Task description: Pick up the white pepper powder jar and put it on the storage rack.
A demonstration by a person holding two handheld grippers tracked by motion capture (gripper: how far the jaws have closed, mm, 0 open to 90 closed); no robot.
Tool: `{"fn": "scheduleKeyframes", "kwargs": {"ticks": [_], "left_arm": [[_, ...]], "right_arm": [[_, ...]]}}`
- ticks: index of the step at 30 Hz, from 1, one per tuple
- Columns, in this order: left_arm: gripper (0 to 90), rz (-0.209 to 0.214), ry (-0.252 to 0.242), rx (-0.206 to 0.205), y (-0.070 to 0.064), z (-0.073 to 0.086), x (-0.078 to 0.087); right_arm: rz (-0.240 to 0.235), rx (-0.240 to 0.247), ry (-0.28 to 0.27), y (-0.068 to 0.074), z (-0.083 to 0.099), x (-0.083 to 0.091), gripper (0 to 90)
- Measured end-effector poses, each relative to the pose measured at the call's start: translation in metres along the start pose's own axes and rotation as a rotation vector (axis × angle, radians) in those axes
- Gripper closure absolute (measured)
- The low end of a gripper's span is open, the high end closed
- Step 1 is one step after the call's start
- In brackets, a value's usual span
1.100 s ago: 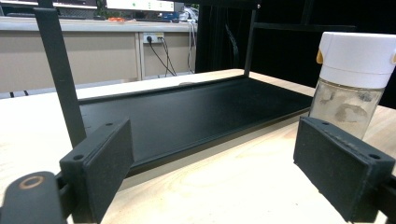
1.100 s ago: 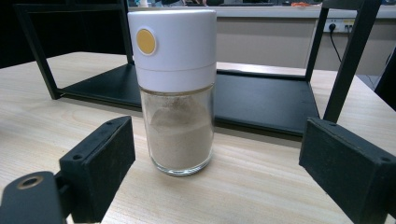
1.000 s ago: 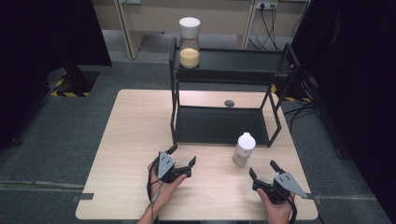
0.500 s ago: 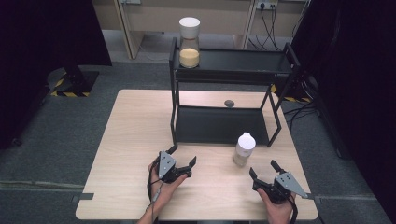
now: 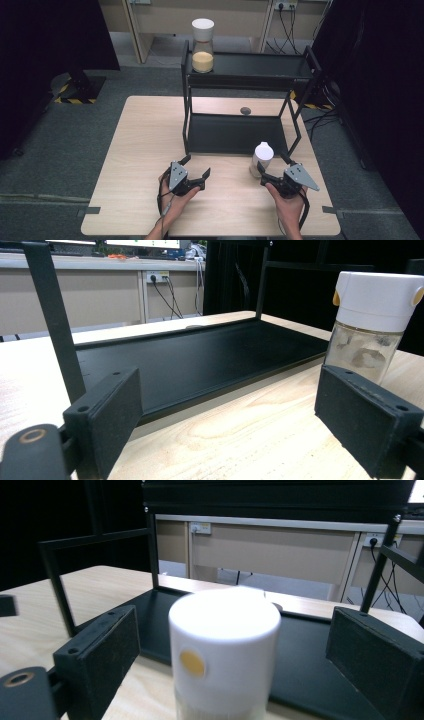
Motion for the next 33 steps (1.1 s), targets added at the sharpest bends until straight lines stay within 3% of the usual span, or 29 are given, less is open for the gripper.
{"fn": "scheduleKeyframes", "kwargs": {"ticks": [5,13,17,26,33], "left_arm": [[11.3,0.000,0.002,-0.011,-0.001,0.000,0.000],[11.4,0.002,-0.012,-0.011,-0.001,0.002,0.001],[11.3,0.003,-0.009,-0.015,-0.001,0.001,0.001],[11.3,0.008,0.000,-0.014,0.000,0.000,0.000],[11.3,0.009,0.001,-0.015,0.000,0.000,0.000]], "right_arm": [[0.022,-0.009,0.018,0.004,-0.004,-0.014,12.9],[0.025,-0.024,0.054,0.009,0.007,-0.028,20.8],[0.016,-0.020,0.060,0.008,0.009,-0.031,30.1],[0.017,-0.041,0.048,0.006,0.009,-0.025,30.9],[0.034,-0.048,-0.021,0.001,-0.008,-0.006,30.9]]}}
Point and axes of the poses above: each handheld gripper's, and its own axes: x roughly backward along the jaws, z roughly out of its underside, y roughly to its left, the point moved 6 cm from there along -x, roughly forward along the jaws, and after that the axes turned 11 degrees about y, right-handed, at the moved point
